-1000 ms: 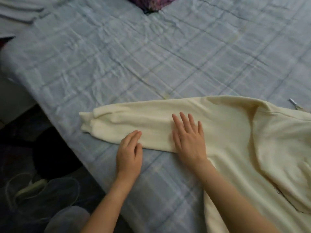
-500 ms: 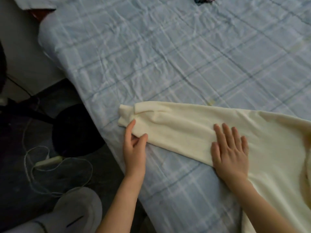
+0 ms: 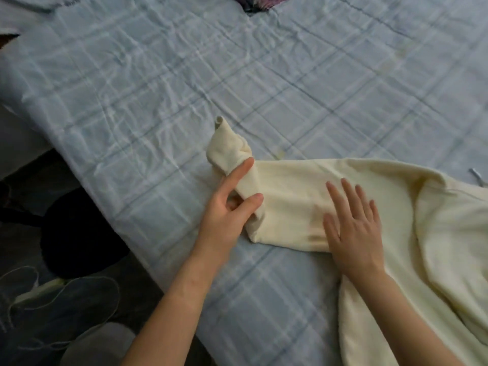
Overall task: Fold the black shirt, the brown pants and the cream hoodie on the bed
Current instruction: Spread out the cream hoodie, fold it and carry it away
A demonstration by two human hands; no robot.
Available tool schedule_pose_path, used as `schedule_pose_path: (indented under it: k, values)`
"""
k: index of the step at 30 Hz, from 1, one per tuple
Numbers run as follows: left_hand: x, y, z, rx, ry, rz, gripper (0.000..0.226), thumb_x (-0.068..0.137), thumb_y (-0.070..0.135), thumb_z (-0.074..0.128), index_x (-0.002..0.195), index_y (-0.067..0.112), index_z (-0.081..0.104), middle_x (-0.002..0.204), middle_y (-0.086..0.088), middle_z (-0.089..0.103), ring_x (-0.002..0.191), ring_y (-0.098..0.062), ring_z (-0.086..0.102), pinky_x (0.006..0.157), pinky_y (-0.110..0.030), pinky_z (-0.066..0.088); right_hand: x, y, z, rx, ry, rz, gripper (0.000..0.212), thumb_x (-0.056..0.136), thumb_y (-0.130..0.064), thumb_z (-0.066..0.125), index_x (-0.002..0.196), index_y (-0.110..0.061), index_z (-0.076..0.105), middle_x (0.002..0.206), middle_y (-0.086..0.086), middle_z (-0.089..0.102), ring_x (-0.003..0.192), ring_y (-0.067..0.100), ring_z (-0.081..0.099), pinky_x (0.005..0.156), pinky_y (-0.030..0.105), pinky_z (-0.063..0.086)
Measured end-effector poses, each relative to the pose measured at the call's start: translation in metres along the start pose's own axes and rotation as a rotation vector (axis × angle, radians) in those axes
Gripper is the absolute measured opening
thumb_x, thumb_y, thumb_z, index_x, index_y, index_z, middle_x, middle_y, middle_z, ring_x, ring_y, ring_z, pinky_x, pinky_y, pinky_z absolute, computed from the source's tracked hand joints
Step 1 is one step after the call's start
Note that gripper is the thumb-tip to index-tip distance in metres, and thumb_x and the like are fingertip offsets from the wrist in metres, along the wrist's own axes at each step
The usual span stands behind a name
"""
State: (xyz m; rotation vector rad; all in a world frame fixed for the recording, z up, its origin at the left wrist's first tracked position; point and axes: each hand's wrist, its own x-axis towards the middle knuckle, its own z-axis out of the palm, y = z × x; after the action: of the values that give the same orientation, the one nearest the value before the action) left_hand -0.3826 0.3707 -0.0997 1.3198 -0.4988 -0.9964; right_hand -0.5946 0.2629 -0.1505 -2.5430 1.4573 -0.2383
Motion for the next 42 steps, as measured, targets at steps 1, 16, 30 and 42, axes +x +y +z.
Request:
schedule_pose_path:
  k: [1,16,30,42]
  values:
    - [-0.002,0.0,0.016,0.006,-0.055,-0.007,0.055,0.081,0.006,0.069,0.12,0.045,0.064,0.118,0.006,0.066,0.097,-0.009,0.061,0.084,-0.019,0.053,-0.009,0.018,-0.011,-0.009,0.07,0.063,0.059,0.096,-0.036,0.037,0.153,-0.025,0.032,0.16,0.005,0.028,0.149,0.03,0.022,0.118,0.05,0.017]
    - [-0.063,-0.078,0.244,0.08,-0.675,-0.248,0.055,0.081,0.007,0.07,0.118,0.047,0.064,0.093,0.0,0.063,0.075,-0.01,0.05,0.056,-0.016,0.045,-0.153,0.22,-0.047,0.004,0.016,0.745,0.064,0.091,-0.048,0.026,0.154,-0.035,0.024,0.164,0.0,0.019,0.152,0.026,0.007,0.12,0.051,0.008]
    - [-0.105,-0.141,0.373,0.504,-0.887,0.102,0.06,0.075,0.017,0.069,0.129,0.038,0.056,0.103,0.015,0.053,0.078,-0.012,0.056,0.073,-0.018,0.045,-0.245,0.288,-0.066,0.032,-0.011,0.772,0.058,0.1,-0.044,0.038,0.155,-0.035,0.022,0.163,-0.002,0.021,0.151,0.025,0.012,0.12,0.049,0.008]
    - [-0.098,-0.119,0.355,0.839,-0.824,0.476,0.036,0.083,0.004,0.048,0.107,0.017,0.072,0.132,-0.007,0.058,0.115,-0.022,0.058,0.098,-0.024,0.041,-0.209,0.266,-0.098,0.328,0.6,0.534,0.051,0.095,-0.018,0.043,0.145,-0.007,0.045,0.151,0.012,0.043,0.143,0.026,0.035,0.117,0.046,0.029]
